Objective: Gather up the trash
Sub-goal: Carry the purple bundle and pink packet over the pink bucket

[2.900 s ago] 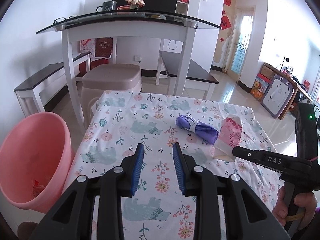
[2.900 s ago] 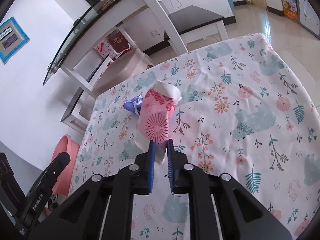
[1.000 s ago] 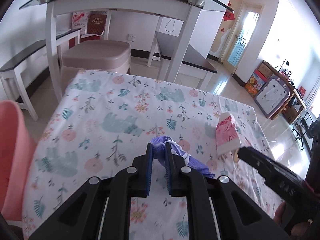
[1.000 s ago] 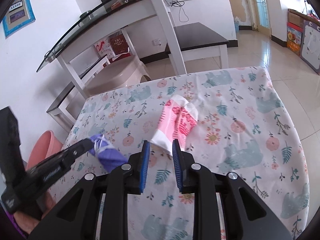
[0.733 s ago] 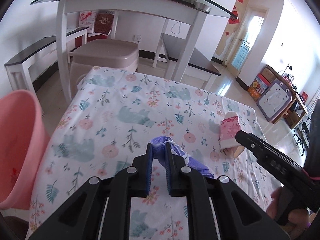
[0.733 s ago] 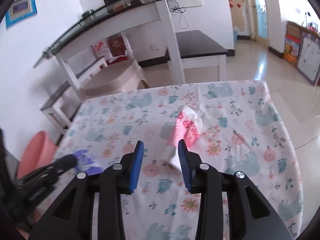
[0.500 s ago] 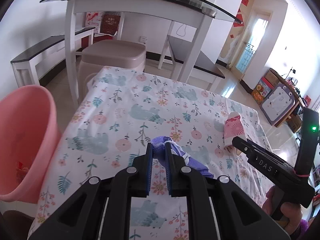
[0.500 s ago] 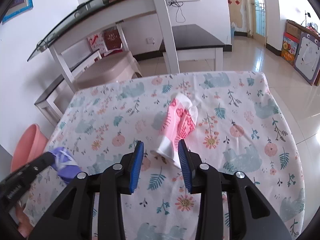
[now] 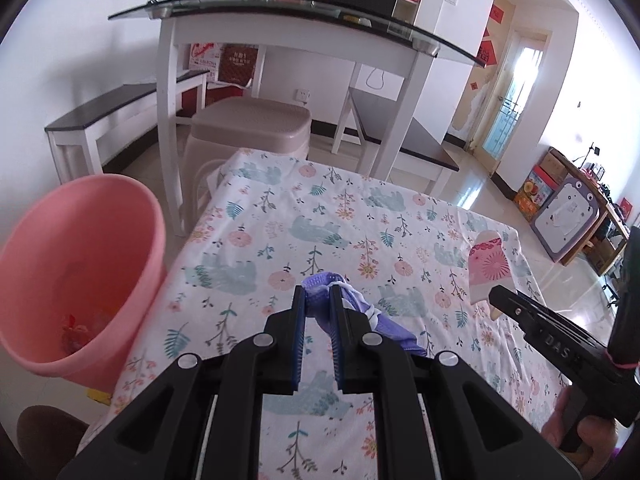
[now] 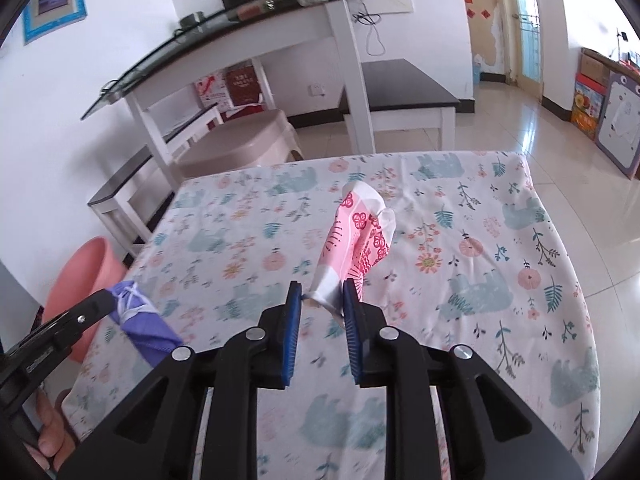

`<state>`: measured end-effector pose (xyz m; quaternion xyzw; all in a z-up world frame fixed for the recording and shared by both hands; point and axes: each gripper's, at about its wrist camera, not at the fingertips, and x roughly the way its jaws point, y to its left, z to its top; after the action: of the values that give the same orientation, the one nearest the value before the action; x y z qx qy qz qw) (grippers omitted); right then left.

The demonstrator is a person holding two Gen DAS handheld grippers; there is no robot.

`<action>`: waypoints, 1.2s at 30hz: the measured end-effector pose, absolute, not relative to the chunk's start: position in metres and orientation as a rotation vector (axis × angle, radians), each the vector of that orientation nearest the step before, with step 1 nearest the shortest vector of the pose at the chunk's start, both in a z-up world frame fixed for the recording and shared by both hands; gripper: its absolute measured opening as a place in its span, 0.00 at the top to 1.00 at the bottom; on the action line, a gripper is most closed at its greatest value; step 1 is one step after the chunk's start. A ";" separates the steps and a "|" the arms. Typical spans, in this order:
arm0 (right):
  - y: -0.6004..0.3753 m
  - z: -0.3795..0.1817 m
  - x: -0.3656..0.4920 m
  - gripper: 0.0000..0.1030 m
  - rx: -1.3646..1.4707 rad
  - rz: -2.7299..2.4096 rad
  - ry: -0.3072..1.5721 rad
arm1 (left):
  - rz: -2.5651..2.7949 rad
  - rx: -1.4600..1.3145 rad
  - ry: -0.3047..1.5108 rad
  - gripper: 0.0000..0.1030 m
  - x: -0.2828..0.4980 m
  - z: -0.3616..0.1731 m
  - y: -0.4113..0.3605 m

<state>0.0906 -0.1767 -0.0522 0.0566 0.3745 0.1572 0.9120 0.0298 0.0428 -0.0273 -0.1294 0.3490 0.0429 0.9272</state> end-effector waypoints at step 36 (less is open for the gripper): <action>-0.093 -0.017 0.011 0.79 -0.012 0.552 0.695 | 0.257 -0.252 0.559 0.90 -0.066 0.015 0.086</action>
<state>0.0112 -0.0928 -0.0165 -0.0056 0.3360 0.2669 0.9032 -0.0662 0.0863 0.0146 -0.1236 0.2742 0.1262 0.9453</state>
